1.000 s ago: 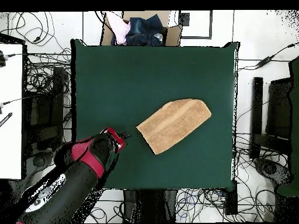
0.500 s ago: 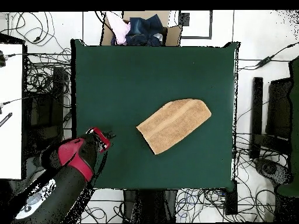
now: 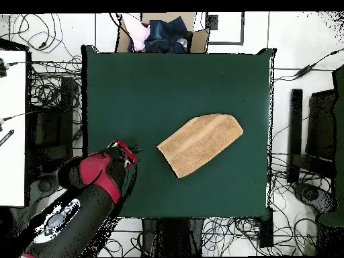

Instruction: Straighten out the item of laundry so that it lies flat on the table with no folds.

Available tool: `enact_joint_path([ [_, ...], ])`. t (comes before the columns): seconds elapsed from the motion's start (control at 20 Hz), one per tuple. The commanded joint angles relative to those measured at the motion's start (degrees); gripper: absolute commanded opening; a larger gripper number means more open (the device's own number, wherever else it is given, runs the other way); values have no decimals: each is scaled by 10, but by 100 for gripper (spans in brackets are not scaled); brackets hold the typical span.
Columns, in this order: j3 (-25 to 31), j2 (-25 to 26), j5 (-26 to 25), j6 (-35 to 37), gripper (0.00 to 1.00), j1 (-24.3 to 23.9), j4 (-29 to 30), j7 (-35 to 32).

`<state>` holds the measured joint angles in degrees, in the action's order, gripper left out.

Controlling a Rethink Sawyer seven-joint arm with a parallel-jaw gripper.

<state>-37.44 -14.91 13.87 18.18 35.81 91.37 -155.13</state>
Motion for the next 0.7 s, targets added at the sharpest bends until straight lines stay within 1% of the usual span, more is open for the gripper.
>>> enact_joint_path([
  [0.05, 84, -7, -52, -64, 0, -68, 56, 4],
  [0.2, 87, -16, -80, -73, 0, -94, 51, 20],
  [0.4, 79, -25, -113, -59, 0, -105, 41, 25],
  [0.7, 91, -33, -162, -69, 0, -130, 32, 35],
])
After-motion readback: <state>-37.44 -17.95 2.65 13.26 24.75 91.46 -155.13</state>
